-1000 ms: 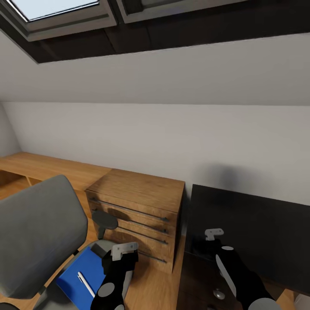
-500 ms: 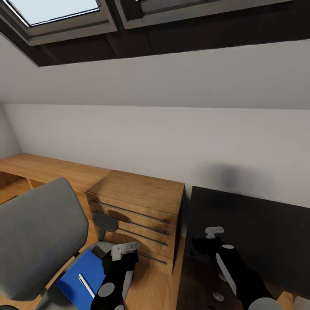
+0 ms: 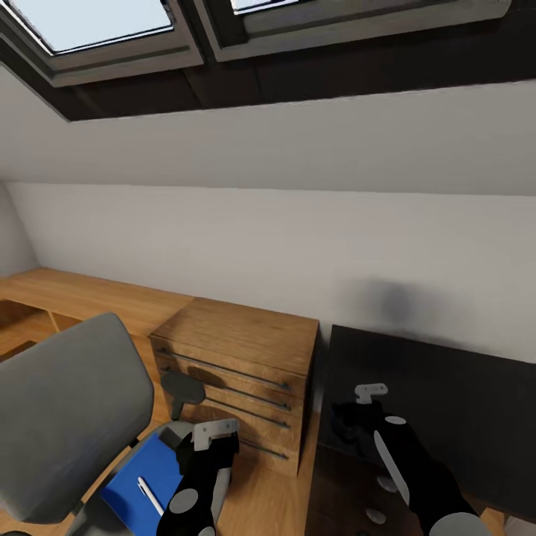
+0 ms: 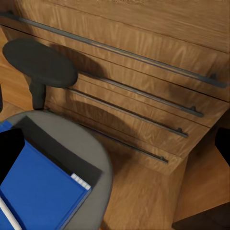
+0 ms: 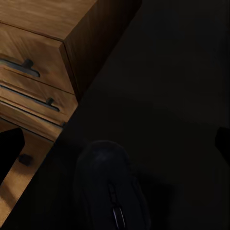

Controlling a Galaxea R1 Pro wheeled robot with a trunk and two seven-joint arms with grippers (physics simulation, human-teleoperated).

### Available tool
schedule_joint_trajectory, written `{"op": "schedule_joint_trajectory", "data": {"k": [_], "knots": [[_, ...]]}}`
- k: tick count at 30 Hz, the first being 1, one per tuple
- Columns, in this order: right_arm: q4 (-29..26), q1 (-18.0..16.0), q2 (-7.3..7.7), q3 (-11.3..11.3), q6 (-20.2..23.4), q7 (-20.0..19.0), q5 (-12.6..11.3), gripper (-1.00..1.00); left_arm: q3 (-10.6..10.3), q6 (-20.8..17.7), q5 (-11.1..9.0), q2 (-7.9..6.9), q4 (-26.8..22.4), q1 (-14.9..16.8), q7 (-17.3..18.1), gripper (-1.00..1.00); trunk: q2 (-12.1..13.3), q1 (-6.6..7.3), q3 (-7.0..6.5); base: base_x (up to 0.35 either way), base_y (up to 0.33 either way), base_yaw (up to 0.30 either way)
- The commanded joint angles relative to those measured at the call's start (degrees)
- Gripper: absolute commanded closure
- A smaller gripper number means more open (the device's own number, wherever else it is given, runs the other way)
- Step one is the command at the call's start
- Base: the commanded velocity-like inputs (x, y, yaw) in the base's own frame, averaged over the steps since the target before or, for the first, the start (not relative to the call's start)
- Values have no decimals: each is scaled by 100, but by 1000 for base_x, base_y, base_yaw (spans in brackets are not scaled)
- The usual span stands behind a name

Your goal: In the bedroom, organize the workspace by keeping the computer under the desk, ensuring the monitor is on the desk, placing the keyboard on the desk next to the monitor, placing the mouse on the desk next to the keyboard, moving the folder from the swivel chair onto the desk next to the mouse, stacking the notebook on top of the folder with the pen on top of the notebook, and positioning the swivel chair next to the desk.

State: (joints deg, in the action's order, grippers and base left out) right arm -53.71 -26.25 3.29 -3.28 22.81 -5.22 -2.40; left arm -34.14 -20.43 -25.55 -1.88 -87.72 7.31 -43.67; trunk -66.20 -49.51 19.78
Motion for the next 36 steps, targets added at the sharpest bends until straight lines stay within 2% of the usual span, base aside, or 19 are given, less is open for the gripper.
{"op": "schedule_joint_trajectory", "data": {"k": [1,8,14,23,24,29,36], "knots": [[-24,-3,3,-10,34,-1,-27,-100,-14,-22,-29,-5,-8,8,-46,-100,37,22,-11,0,0,0],[-115,-3,-5,-14,55,-5,-55,-100,-14,-22,-29,-5,-8,8,-46,-100,318,176,-137,0,0,0],[-194,-3,-101,-8,86,-6,-82,-100,-14,-24,-29,-5,-8,8,-46,-100,318,176,-137,0,0,0],[-899,35,-164,4,272,-6,-109,-100,-14,-24,-29,-5,-8,8,-46,-100,318,176,-137,0,0,0],[-1100,62,-170,3,285,1,-104,-100,-6,-22,-29,-5,-8,8,-46,-100,318,176,-137,-273,0,0],[-1103,67,-171,3,241,11,-95,-100,-5,-22,-29,-5,-8,8,-46,-100,318,176,-138,-319,0,-41],[-1092,66,-171,3,225,12,-94,-100,-6,-22,-29,-5,-8,8,-46,-100,318,176,-145,-336,0,-204]]}}
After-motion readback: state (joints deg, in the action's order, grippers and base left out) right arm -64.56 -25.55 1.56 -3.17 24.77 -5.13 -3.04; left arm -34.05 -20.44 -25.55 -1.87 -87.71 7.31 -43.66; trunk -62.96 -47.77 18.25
